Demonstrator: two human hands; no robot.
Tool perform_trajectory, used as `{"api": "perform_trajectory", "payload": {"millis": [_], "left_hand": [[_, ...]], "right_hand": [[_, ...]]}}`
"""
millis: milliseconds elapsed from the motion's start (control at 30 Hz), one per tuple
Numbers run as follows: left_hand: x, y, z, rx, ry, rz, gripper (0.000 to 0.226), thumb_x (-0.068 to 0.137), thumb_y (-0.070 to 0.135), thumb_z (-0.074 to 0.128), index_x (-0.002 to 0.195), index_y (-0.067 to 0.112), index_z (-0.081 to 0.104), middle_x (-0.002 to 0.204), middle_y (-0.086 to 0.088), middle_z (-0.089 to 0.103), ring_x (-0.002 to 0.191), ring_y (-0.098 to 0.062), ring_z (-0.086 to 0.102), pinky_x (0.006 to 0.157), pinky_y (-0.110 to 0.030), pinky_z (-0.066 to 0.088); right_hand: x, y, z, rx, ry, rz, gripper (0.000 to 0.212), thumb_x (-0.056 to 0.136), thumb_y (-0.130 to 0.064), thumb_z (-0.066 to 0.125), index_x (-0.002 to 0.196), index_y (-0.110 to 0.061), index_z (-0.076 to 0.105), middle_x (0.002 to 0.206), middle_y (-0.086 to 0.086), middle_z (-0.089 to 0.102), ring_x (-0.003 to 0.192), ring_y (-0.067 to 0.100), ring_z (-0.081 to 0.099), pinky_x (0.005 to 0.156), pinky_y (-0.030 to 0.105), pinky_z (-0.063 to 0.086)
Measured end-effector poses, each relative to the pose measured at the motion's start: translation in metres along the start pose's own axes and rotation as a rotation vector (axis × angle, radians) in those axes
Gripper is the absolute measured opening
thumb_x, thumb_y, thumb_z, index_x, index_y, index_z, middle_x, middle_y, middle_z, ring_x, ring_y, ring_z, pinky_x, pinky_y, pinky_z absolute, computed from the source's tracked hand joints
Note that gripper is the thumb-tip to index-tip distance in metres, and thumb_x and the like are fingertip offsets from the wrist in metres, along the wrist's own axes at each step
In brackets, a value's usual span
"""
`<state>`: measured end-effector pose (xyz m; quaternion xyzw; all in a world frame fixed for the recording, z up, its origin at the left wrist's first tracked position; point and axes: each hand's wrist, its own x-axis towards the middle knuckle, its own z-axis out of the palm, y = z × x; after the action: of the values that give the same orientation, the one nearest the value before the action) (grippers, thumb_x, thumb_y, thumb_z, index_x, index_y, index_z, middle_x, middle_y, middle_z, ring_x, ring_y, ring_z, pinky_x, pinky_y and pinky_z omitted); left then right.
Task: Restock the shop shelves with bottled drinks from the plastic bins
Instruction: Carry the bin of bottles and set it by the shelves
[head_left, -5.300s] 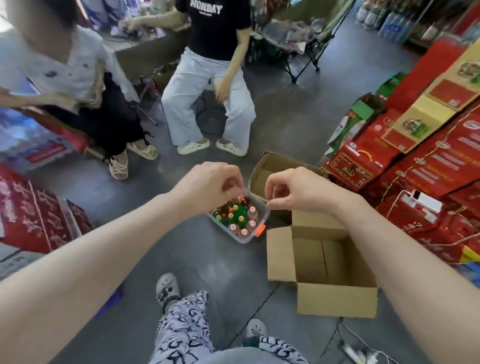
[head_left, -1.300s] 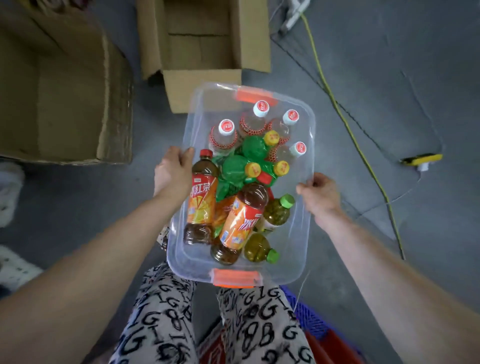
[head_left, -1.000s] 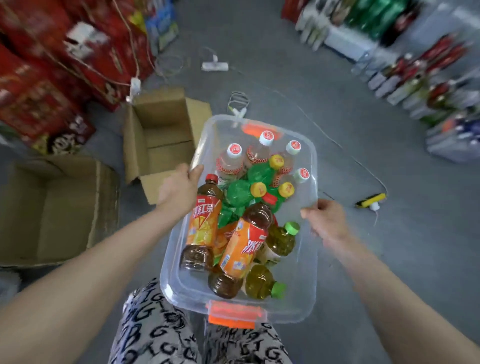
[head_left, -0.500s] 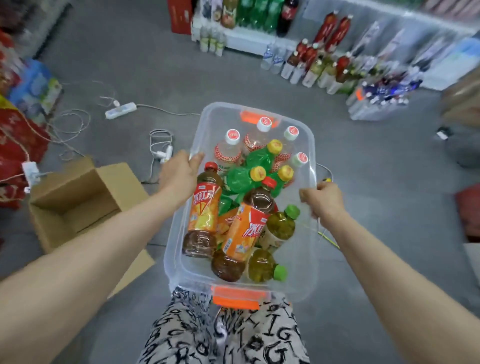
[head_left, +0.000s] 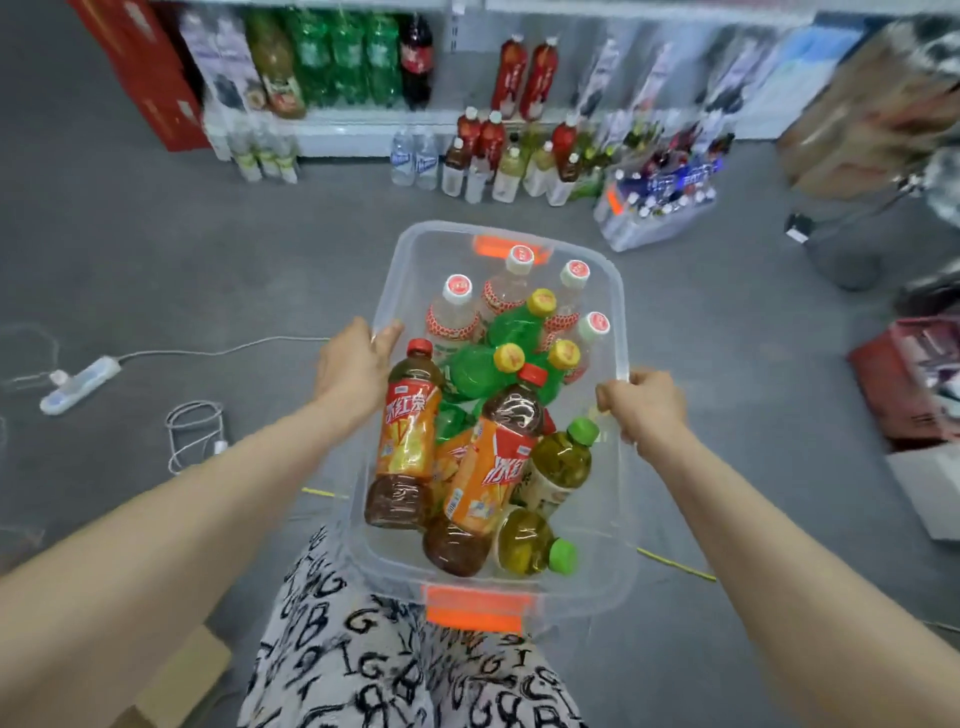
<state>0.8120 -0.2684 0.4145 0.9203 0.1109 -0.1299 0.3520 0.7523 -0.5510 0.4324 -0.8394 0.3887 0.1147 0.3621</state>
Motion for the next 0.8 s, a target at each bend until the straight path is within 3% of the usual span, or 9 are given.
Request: {"api": "perform_trajectory", "payload": {"millis": [200, 400, 533, 667, 800], "left_hand": [[0.156, 0.093, 0.026, 0.011, -0.087, 0.107, 0.044, 0.103, 0.048, 0.039, 0.087, 0.007, 0.047, 0.093, -0.014, 0.054, 0.084, -0.030, 0.047, 0.069, -0.036, 0.032], [0.304, 0.176, 0.041, 0.026, -0.159, 0.212, 0.044, 0.103, 0.046, 0.039, 0.084, 0.007, 0.045, 0.084, -0.009, 0.051, 0.080, -0.029, 0.045, 0.065, -0.035, 0.026], [0.388, 0.217, 0.048, 0.004, -0.161, 0.170, 0.046, 0.103, 0.047, 0.038, 0.075, 0.010, 0.042, 0.075, -0.004, 0.047, 0.079, -0.027, 0.045, 0.065, -0.035, 0.026], [0.457, 0.234, 0.053, -0.030, -0.112, 0.087, 0.047, 0.104, 0.047, 0.036, 0.071, 0.013, 0.038, 0.071, -0.001, 0.045, 0.071, -0.022, 0.043, 0.060, -0.035, 0.025], [0.523, 0.227, 0.050, -0.063, -0.055, -0.042, 0.048, 0.104, 0.045, 0.035, 0.070, 0.012, 0.036, 0.073, -0.003, 0.047, 0.080, -0.029, 0.046, 0.066, -0.035, 0.026]], "right_hand": [[0.120, -0.068, -0.026, 0.061, 0.072, 0.100, 0.026, 0.068, -0.005, 0.066, 0.054, -0.013, 0.046, 0.053, 0.005, 0.043, 0.050, 0.025, 0.041, 0.051, 0.026, 0.034], [0.234, -0.143, -0.034, 0.113, 0.156, 0.200, 0.019, 0.068, -0.008, 0.064, 0.057, -0.011, 0.049, 0.055, 0.008, 0.047, 0.047, 0.027, 0.045, 0.048, 0.026, 0.037], [0.314, -0.198, -0.042, 0.108, 0.119, 0.196, 0.023, 0.071, -0.007, 0.063, 0.055, -0.013, 0.047, 0.056, 0.007, 0.047, 0.049, 0.028, 0.047, 0.046, 0.023, 0.033], [0.401, -0.261, -0.040, 0.019, 0.055, 0.110, 0.020, 0.072, -0.009, 0.064, 0.058, -0.010, 0.051, 0.059, 0.010, 0.052, 0.054, 0.029, 0.050, 0.051, 0.027, 0.040], [0.473, -0.331, -0.016, -0.095, 0.004, 0.013, 0.011, 0.071, -0.012, 0.065, 0.066, -0.006, 0.058, 0.060, 0.012, 0.055, 0.061, 0.030, 0.052, 0.059, 0.034, 0.045]]}}
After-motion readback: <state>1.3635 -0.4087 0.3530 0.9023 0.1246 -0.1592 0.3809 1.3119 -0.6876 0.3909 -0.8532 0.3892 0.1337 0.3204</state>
